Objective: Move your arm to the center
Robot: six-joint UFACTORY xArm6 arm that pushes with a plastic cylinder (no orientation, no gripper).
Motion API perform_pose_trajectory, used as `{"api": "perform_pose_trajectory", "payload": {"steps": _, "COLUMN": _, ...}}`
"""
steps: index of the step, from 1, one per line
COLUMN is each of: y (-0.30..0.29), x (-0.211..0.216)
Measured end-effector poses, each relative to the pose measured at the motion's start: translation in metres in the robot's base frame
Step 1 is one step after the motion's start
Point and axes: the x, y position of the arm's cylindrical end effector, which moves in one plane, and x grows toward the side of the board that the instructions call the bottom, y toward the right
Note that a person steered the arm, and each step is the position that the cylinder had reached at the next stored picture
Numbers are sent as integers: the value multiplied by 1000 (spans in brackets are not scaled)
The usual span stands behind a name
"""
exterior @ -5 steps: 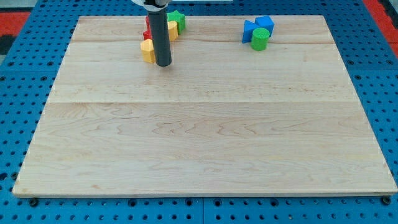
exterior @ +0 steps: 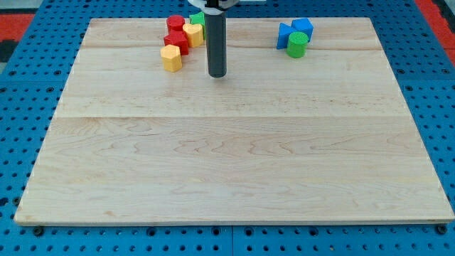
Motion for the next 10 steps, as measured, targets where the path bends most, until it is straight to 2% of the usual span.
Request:
{"api": "perform_pose_trajectory", "payload": {"steps": 9, "y": 22, "x": 0}}
{"api": "perform_pose_trajectory", "payload": {"steps": 10, "y": 43, "x": 1}}
